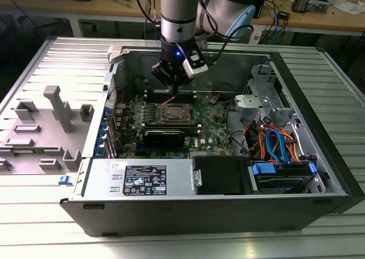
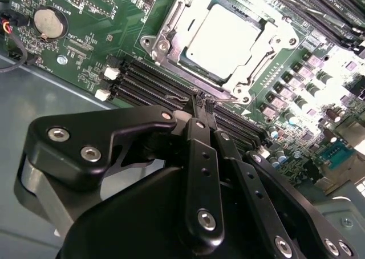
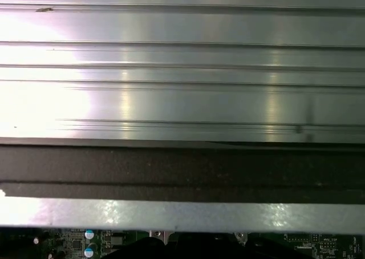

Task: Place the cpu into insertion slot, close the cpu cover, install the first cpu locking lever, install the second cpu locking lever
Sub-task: 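Install the first cpu locking lever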

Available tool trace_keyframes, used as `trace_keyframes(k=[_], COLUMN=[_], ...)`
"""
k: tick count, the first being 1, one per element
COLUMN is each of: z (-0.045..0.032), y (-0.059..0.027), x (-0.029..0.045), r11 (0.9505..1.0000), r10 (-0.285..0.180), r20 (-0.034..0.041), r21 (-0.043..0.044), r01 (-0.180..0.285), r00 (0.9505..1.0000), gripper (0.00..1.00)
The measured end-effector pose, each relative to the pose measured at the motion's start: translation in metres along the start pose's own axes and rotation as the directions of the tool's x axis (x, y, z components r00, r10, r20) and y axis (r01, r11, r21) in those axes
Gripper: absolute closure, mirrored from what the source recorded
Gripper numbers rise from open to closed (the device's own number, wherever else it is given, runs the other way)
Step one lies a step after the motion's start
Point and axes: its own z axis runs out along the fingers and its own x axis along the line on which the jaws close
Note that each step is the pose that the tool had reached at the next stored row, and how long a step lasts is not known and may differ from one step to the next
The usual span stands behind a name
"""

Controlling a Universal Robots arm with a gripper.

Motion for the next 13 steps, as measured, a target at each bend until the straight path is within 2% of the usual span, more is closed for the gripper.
trace_keyframes(k=[3, 6, 13], z=[0.0001, 0.0004, 0.0011], y=[-0.0001, 0.0000, -0.0001], x=[0.0000, 0.0000, -0.0003], r11=[1.0000, 0.9999, 0.9999], r10=[0.000, 0.000, 0.000], r20=[-0.0001, 0.0001, 0.0001], r21=[-0.0022, -0.0111, -0.0113], r01=[0.000, 0.000, 0.000], r00=[1.0000, 1.0000, 1.0000], gripper=[0.89, 0.89, 0.89])
